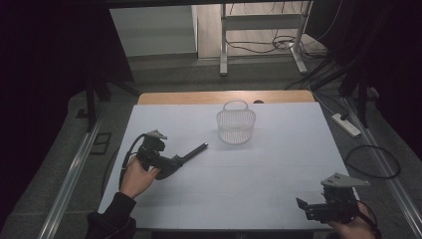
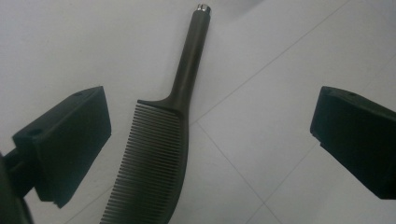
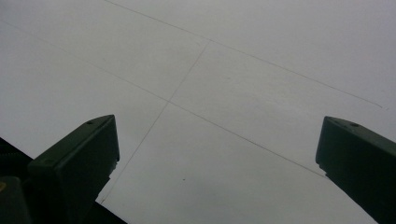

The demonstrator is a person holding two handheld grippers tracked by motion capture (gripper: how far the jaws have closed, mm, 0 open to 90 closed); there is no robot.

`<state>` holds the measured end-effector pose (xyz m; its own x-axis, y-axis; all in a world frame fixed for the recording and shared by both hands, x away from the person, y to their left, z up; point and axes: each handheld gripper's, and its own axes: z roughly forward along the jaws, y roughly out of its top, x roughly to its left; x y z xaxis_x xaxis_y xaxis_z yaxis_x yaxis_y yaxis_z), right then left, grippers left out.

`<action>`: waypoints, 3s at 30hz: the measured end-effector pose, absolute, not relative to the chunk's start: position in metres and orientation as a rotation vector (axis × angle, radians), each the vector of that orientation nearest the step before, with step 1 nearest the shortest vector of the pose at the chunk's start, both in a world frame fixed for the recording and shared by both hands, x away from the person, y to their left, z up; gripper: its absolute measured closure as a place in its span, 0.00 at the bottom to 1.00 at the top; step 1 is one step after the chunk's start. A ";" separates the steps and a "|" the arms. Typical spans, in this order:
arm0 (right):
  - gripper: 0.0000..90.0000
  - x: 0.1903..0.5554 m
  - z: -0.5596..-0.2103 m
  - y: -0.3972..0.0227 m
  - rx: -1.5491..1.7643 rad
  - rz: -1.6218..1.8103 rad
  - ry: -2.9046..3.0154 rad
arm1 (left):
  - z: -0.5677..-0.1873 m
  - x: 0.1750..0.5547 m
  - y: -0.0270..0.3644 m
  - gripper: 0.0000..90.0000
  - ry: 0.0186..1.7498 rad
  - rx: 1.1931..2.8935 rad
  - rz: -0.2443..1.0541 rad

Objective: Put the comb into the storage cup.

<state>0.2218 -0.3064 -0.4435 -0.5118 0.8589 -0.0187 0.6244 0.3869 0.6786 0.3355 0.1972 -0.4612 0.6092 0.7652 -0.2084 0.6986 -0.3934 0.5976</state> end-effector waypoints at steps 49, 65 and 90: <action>0.00 0.223 -0.445 -0.305 1.282 0.861 2.307 | -0.484 0.402 0.168 0.00 1.214 2.281 0.149; 0.01 0.223 -0.445 -0.303 1.271 0.841 2.320 | -0.491 0.409 0.158 0.68 1.222 2.305 0.184; 0.02 0.223 -0.446 -0.303 1.258 0.839 2.335 | -0.506 0.413 0.144 0.99 1.290 2.323 0.174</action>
